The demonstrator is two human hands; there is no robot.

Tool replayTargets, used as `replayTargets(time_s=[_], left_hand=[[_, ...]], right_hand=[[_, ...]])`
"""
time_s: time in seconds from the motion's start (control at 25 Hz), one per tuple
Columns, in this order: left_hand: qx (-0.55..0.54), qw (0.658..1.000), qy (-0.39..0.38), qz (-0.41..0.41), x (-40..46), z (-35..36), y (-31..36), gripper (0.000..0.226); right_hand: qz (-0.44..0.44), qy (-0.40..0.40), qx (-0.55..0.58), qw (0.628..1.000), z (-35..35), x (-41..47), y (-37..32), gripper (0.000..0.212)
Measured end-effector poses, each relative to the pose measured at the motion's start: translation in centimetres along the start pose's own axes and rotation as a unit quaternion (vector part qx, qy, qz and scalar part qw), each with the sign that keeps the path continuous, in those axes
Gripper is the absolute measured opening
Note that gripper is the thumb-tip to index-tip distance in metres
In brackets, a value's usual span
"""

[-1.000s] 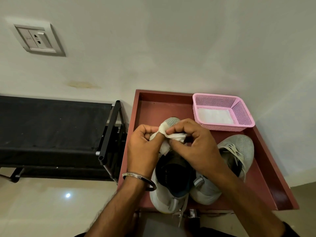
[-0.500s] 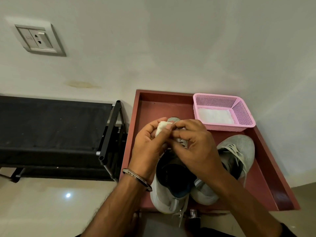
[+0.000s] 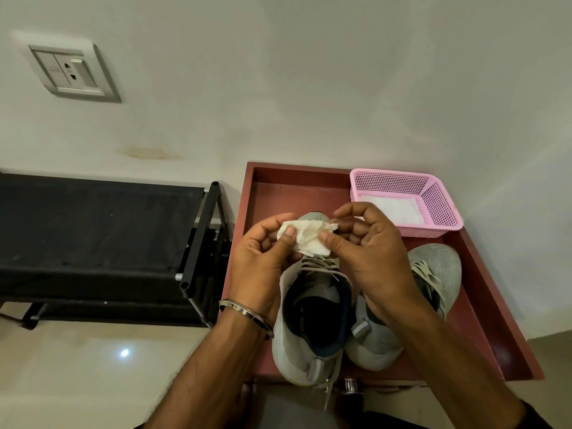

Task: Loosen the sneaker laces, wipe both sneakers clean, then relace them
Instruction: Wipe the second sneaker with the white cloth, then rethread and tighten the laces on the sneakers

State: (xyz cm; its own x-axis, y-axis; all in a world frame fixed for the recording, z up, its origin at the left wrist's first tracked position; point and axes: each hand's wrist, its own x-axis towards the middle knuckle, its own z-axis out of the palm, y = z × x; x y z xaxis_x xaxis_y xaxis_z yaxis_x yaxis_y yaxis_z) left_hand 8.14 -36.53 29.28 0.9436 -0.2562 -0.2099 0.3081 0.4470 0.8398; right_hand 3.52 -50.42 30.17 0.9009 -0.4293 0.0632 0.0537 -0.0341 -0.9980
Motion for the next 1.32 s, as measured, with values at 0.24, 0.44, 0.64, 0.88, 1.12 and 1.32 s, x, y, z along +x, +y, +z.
replayTargets(time_s=[0.24, 0.44, 0.64, 0.88, 1.12, 1.32], left_hand=[[0.027, 0.999, 0.012, 0.023, 0.0, 0.1, -0.1, 0.029], [0.094, 0.994, -0.028, 0.049, 0.0, 0.9, -0.6, 0.032], [0.188, 0.977, -0.056, 0.088, 0.3, 1.9, -1.7, 0.030], [0.262, 0.956, -0.064, 0.116, 0.6, 2.3, -2.6, 0.024], [0.241, 0.963, -0.048, 0.115, 1.0, 2.2, -2.6, 0.019], [0.246, 0.960, -0.057, 0.122, 1.0, 2.1, -2.6, 0.018]], right_hand=[[-0.038, -0.039, -0.099, 0.994, 0.4, -0.7, 0.3, 0.016], [-0.025, 0.008, -0.105, 0.994, -0.9, -0.2, 0.4, 0.022], [0.013, 0.056, -0.107, 0.993, -3.9, 0.9, 0.9, 0.022], [0.056, 0.123, -0.178, 0.975, -9.2, 5.6, 1.3, 0.026], [0.124, 0.063, -0.245, 0.959, -12.3, 12.5, 1.3, 0.028], [0.191, -0.002, -0.339, 0.921, -12.9, 14.8, 3.6, 0.027]])
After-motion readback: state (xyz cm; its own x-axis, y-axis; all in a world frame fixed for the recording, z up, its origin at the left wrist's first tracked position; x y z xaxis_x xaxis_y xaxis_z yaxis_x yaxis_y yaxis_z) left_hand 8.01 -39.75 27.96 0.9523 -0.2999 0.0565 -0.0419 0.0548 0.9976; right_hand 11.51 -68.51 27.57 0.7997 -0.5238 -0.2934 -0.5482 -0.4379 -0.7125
